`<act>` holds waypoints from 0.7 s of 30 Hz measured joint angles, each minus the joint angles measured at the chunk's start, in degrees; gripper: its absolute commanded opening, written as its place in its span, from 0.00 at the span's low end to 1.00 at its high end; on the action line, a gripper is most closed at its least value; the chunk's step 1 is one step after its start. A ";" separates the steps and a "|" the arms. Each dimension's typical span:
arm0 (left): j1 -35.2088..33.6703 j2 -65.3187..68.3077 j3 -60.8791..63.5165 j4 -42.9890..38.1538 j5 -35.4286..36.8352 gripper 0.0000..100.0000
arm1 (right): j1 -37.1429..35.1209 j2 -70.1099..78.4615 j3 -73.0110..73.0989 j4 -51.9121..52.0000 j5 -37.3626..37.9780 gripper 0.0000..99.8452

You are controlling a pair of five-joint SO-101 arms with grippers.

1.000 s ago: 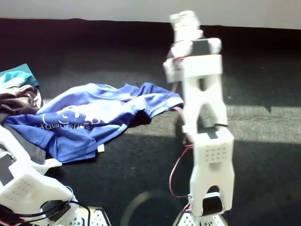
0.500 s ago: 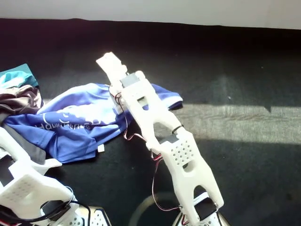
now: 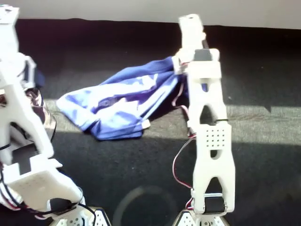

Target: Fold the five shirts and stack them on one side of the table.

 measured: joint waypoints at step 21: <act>48.00 1.49 56.70 -48.62 17.85 0.20 | 11.16 -3.52 -19.34 22.33 0.00 0.28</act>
